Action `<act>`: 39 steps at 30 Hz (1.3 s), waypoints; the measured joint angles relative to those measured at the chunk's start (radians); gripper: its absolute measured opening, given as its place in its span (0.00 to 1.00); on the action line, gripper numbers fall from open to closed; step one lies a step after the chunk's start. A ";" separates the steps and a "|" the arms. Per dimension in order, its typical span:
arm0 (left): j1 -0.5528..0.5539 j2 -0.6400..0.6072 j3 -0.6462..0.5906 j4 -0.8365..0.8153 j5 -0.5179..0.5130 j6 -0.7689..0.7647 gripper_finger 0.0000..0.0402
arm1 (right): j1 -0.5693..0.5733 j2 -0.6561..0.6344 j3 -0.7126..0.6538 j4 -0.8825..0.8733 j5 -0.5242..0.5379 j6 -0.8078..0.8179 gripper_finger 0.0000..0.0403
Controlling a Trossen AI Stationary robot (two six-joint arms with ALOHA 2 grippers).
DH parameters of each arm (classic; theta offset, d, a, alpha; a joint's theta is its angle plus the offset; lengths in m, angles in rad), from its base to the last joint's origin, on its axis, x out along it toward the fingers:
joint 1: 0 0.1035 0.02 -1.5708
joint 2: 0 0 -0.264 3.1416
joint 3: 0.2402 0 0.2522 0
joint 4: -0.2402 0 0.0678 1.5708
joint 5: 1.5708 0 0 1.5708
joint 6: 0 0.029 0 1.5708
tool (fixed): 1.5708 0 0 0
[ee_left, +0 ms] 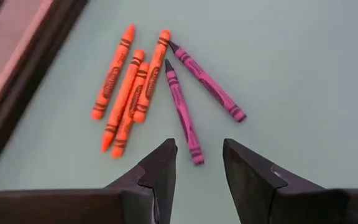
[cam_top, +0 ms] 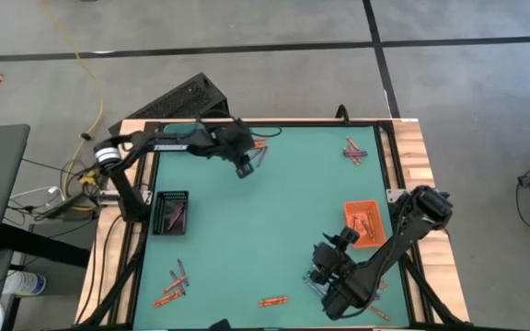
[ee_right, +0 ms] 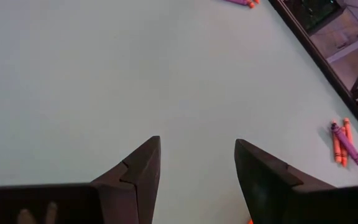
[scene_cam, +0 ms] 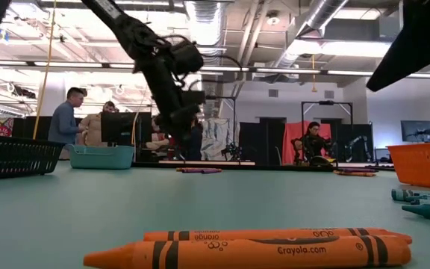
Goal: Sort crayons
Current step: Put the purple crayon into the black bin
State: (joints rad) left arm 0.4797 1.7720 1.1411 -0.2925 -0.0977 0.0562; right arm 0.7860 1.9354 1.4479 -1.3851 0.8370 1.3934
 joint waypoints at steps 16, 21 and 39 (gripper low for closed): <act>0.013 0.211 0.152 -0.102 -0.022 -0.050 0.30 | 0.047 0.000 0.000 -0.029 0.002 0.083 0.50; 0.035 0.211 0.152 -0.140 -0.003 -0.055 0.30 | 0.046 0.000 0.000 -0.031 0.003 0.083 0.50; 0.039 0.225 0.150 -0.193 0.052 0.028 0.01 | 0.046 0.000 0.000 -0.032 0.008 0.084 0.50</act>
State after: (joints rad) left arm 0.5187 1.9966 1.2912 -0.4857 -0.0460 0.0840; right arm 0.8318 1.9354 1.4479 -1.4168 0.8452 1.4773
